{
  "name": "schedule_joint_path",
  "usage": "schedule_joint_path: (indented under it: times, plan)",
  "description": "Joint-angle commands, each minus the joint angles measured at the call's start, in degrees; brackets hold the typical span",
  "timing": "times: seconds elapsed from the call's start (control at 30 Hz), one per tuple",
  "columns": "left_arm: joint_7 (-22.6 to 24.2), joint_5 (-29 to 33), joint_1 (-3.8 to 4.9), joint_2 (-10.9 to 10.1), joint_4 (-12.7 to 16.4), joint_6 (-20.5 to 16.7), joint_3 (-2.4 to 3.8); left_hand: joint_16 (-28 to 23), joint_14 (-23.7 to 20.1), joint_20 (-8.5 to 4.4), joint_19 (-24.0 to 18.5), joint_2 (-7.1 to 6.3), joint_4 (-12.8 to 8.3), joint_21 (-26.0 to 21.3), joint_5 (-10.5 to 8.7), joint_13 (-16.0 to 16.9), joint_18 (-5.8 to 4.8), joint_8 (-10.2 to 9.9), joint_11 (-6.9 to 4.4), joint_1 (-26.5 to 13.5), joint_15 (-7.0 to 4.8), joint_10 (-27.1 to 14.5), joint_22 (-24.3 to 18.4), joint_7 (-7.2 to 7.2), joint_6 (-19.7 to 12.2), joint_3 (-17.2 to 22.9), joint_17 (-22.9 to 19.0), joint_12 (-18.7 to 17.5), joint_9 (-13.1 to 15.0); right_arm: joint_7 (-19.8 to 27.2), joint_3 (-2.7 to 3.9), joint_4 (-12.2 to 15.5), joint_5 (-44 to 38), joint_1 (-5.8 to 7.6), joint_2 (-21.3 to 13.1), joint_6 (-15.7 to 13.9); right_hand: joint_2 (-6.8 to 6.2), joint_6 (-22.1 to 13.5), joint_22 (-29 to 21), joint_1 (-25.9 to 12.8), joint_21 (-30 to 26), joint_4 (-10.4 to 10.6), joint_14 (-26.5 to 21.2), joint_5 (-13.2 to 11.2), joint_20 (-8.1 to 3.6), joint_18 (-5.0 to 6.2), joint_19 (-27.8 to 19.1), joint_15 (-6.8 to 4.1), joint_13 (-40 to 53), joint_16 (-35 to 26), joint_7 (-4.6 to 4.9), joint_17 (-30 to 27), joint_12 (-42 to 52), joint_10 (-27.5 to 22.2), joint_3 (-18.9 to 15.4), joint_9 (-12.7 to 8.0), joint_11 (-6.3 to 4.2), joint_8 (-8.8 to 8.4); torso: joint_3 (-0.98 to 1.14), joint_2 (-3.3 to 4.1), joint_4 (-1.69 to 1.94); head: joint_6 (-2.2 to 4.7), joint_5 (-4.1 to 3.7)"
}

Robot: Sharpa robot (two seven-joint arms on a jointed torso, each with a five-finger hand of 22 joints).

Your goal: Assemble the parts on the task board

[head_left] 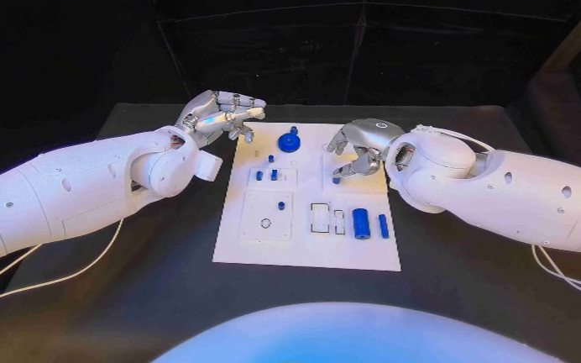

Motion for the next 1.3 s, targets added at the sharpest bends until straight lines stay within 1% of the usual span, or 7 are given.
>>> schedule_joint_path:
  times: [0.03,0.27,0.43,0.73,0.9,0.97,1.3]
  plan:
    - [0.4,0.2,0.08,0.0,0.1,0.6,0.05,-0.3,-0.4,0.19,-0.1,0.54,0.0,-0.3,-0.16,0.1,1.03,-0.1,-0.04,0.1,-0.05,-0.5,-0.1,0.09,-0.1,-0.4,0.0,0.3,0.0,0.1,-0.01,-1.0,1.3,0.1,0.7,5.7,0.05,0.5,0.1,0.6,0.2,-0.2,0.3,0.4,-0.03,0.57,0.5,-0.05,0.0,0.2,0.06,0.0,0.5,0.7,-0.3,0.1,-0.34,0.15,-0.05,-0.07,0.03,-0.16,0.01]
    - [0.4,0.2,0.09,0.0,0.1,0.5,0.05,-0.3,-0.4,0.19,-0.1,0.54,0.0,-0.3,-0.16,0.1,1.03,-0.1,-0.04,0.1,-0.05,-0.5,-0.1,0.09,-0.1,-0.4,0.0,0.3,0.0,0.3,-0.13,-2.3,2.5,0.05,1.8,8.0,1.31,1.6,0.5,1.7,0.5,-0.8,0.2,0.8,-0.35,0.5,0.9,-0.41,0.0,0.0,0.53,-0.5,1.8,2.2,-0.5,0.2,-0.79,0.44,0.04,-0.05,-0.08,-0.2,0.27]
    - [0.4,0.2,0.09,0.0,0.1,0.6,0.05,-0.2,-0.4,0.18,-0.1,0.63,0.0,-0.3,-0.15,0.1,1.05,0.0,-0.08,0.3,-0.09,-0.5,-0.1,0.05,0.0,-0.4,0.0,0.4,0.0,0.3,-0.16,-3.0,2.6,0.02,2.2,9.1,2.5,3.5,1.8,2.6,1.4,-1.4,0.4,0.9,-0.51,0.23,1.9,-0.65,-0.2,0.2,1.25,-0.2,2.3,3.6,-0.1,0.3,-0.96,1.0,0.0,-0.07,-0.04,-0.19,0.24]
    - [0.4,0.2,0.09,0.0,0.0,0.6,0.05,-0.2,-0.4,0.17,-0.1,0.77,0.0,-0.3,-0.14,0.1,1.07,0.0,-0.1,0.5,-0.11,-0.5,-0.2,0.04,0.0,-0.3,-0.1,0.5,0.0,1.1,-0.2,-3.2,2.6,-0.19,2.8,9.1,3.83,6.9,4.2,3.3,3.3,-1.6,1.0,0.7,-0.55,-0.23,3.5,-0.67,-0.3,2.1,1.33,2.1,1.7,6.3,0.9,0.4,-1.02,1.71,0.01,-0.05,-0.12,-0.27,0.23]
    - [0.3,0.2,0.09,0.0,-0.1,0.6,0.05,-0.2,-0.4,0.17,-0.1,0.77,0.0,-0.3,-0.14,0.1,1.07,0.0,-0.1,0.5,-0.11,-0.5,-0.2,0.04,0.0,-0.3,-0.1,0.5,0.0,1.6,-0.21,-3.2,2.5,-0.27,2.8,7.8,5.6,9.6,7.9,5.3,6.0,-1.9,1.9,-1.5,-0.96,-0.93,5.7,-1.18,-0.3,5.2,0.95,5.8,0.8,9.6,4.0,0.3,-1.63,2.11,0.02,-0.05,-0.11,-0.36,0.21]
    - [0.3,0.2,0.09,0.0,-0.1,0.6,0.05,-0.2,-0.4,0.17,-0.1,0.83,0.0,-0.3,-0.15,0.1,1.07,0.0,-0.1,0.5,-0.12,-0.5,-0.2,0.03,0.0,-0.3,-0.1,0.5,0.0,1.6,-0.21,-3.3,2.1,-0.29,2.9,7.4,5.94,10.2,8.5,6.3,6.5,-2.3,1.9,-3.2,-1.15,-1.04,6.0,-1.38,-0.3,5.8,0.86,6.3,0.1,10.7,5.7,0.3,-1.68,2.04,0.0,-0.07,-0.09,-0.41,0.14]
    - [0.3,0.2,0.09,0.0,-0.1,0.6,0.05,-0.2,-0.4,0.17,-0.1,0.84,0.0,-0.3,-0.15,0.1,1.07,0.0,-0.1,0.5,-0.12,-0.5,-0.2,0.03,0.0,-0.3,-0.1,0.5,0.0,1.2,-0.21,-3.1,-0.1,-0.33,2.8,6.3,5.0,12.9,11.7,8.7,9.1,-5.6,1.9,-5.2,-1.81,-1.58,7.2,-2.01,0.1,7.3,0.6,7.8,-1.0,16.4,13.0,0.1,-2.55,1.95,0.0,-0.06,-0.1,-0.75,0.25]
